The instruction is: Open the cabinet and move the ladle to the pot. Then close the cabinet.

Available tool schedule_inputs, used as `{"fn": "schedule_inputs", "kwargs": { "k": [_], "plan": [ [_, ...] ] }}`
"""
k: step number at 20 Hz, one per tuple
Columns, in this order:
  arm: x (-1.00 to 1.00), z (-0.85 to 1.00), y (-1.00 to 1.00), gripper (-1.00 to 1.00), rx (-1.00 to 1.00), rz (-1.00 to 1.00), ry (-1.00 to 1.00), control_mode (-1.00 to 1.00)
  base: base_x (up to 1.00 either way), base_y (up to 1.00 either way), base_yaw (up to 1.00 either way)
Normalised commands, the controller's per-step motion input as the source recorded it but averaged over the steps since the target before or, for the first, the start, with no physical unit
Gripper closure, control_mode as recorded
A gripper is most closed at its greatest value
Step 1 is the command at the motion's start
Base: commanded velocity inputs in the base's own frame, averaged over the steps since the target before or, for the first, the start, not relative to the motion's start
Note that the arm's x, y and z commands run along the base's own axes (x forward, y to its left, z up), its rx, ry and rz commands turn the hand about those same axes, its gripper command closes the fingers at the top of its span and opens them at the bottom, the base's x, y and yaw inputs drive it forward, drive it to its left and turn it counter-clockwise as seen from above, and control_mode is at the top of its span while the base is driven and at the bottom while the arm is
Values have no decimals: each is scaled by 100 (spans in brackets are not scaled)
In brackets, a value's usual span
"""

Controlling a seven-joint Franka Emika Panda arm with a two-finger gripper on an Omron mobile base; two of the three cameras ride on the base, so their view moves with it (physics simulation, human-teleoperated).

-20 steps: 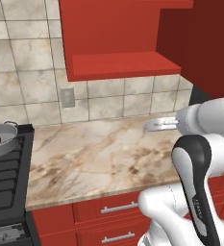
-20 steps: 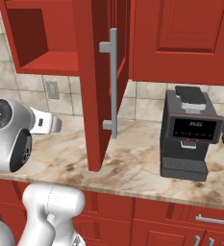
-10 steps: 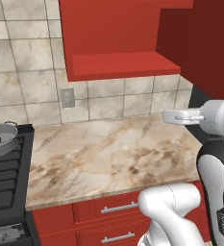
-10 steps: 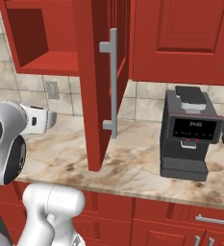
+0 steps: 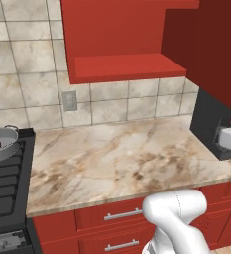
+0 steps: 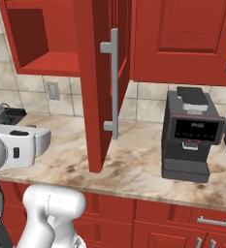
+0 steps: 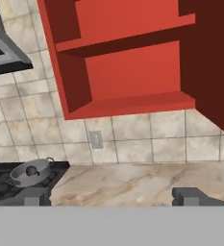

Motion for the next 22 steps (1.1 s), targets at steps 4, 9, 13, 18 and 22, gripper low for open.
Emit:
{"fn": "schedule_inputs", "kwargs": {
  "k": [4, 9, 13, 18, 22],
  "plan": [
    [-92, 0, -15, -100, 0, 0, -8, -100, 0, 0, 0],
    [-34, -3, -13, -100, 0, 0, -18, -100, 0, 0, 0],
    [-17, -3, -28, -100, 0, 0, -20, -100, 0, 0, 0],
    [-54, 0, -29, -100, 0, 0, -17, -100, 0, 0, 0],
    [-52, 0, -42, -100, 0, 0, -15, -100, 0, 0, 0]
  ]
}}
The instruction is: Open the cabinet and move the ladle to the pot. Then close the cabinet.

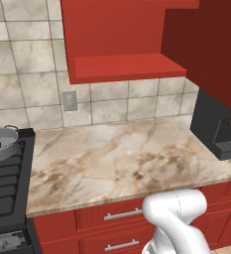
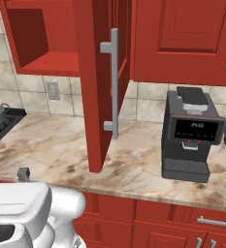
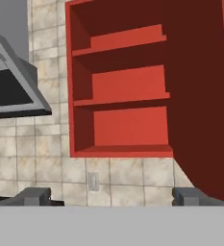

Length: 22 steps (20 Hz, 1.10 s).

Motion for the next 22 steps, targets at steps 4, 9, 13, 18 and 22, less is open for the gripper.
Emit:
{"fn": "schedule_inputs", "kwargs": {
  "k": [4, 9, 13, 18, 22],
  "plan": [
    [-3, -1, -56, -100, 0, 0, -11, -100, 0, 0, 0],
    [9, -7, -61, -100, 5, 0, -8, -100, 0, 0, 0],
    [29, -10, -53, -100, 17, 2, -6, -100, 0, 0, 0],
    [53, -7, -49, -100, 22, 5, -2, -100, 0, 0, 0],
    [64, -9, -44, -100, 22, 5, 0, -100, 0, 0, 0]
  ]
}}
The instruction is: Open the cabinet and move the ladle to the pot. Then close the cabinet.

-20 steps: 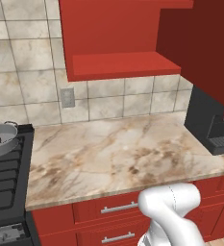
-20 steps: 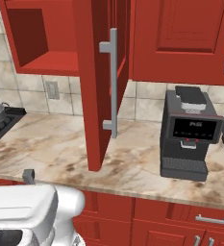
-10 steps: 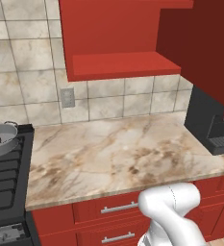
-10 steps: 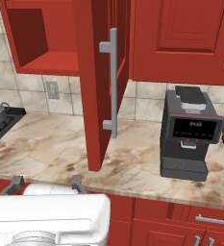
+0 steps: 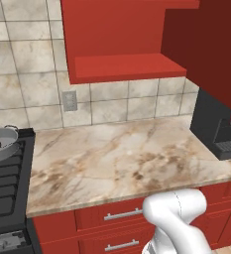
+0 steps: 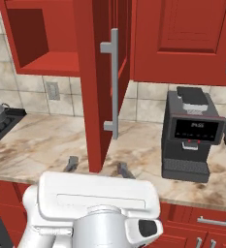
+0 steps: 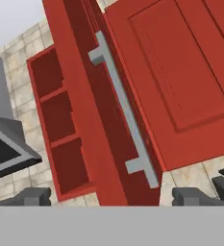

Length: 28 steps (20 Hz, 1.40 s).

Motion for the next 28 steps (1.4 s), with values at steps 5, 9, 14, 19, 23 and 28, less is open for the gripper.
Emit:
{"fn": "schedule_inputs", "kwargs": {
  "k": [5, 9, 14, 19, 23, 28],
  "plan": [
    [58, -8, -43, -100, 23, 5, 0, -100, 0, 0, 0],
    [66, -16, -23, -100, 20, 5, 0, -100, 0, 0, 0],
    [73, -18, -11, -100, 18, 4, 0, -100, 0, 0, 0],
    [62, -9, -12, -100, 20, 5, 0, -100, 0, 0, 0],
    [40, 0, -4, -100, 20, 7, -1, -100, 0, 0, 0],
    [8, 0, 6, -100, 16, 7, -2, -100, 0, 0, 0]
  ]
}}
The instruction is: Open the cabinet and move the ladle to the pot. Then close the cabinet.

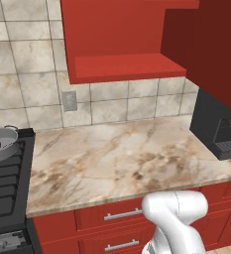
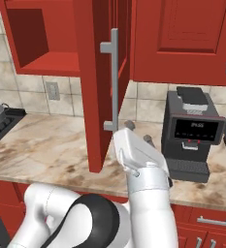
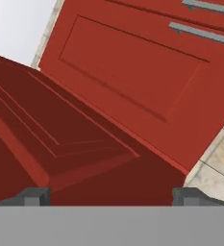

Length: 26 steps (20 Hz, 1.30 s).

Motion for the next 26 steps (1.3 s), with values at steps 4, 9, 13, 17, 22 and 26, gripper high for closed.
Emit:
{"fn": "schedule_inputs", "kwargs": {
  "k": [4, 9, 13, 17, 22, 26],
  "plan": [
    [1, 0, 41, -100, 11, 7, -3, -100, 0, 0, 0],
    [0, 2, 70, -100, 4, 6, -7, -100, 0, 0, 0],
    [0, 13, 82, -100, 0, 5, -10, -100, 0, 0, 0],
    [1, 20, 94, -100, 0, 4, -8, -100, 0, 0, 0],
    [11, 23, 100, -100, 0, 2, -7, -100, 0, 0, 0],
    [30, 12, 100, -100, 0, 2, -3, -100, 0, 0, 0]
  ]
}}
